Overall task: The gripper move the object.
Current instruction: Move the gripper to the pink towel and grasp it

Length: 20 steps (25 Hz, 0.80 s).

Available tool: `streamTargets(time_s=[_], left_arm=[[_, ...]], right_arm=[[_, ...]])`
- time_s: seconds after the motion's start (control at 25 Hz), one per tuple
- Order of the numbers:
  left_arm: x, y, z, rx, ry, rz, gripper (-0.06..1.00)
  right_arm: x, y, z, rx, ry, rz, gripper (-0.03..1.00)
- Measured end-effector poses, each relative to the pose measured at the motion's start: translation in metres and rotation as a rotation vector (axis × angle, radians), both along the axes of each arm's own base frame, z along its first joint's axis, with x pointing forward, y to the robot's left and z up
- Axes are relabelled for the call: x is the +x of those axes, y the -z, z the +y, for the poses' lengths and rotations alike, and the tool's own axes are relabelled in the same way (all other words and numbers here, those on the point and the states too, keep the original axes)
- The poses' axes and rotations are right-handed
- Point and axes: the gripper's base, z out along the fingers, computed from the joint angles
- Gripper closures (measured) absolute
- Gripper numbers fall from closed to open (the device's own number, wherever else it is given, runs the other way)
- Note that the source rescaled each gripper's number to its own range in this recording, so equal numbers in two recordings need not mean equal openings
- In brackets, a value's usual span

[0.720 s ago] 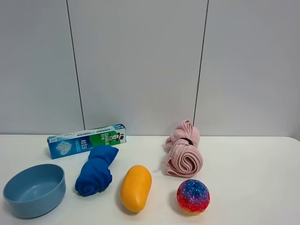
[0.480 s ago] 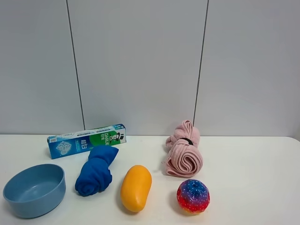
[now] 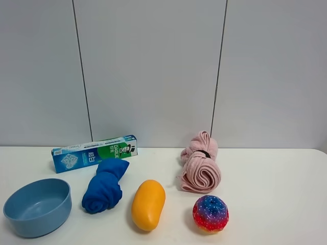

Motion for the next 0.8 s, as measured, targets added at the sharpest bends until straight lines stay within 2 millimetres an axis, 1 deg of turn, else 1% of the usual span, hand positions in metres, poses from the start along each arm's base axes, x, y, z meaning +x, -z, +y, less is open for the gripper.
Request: streamTargets(time_s=[0.8], left_arm=[[0.0000, 0.0000, 0.0000, 0.000, 0.000, 0.000, -0.06]], right_arm=[[0.0000, 0.0000, 0.0000, 0.000, 0.000, 0.000, 0.00]])
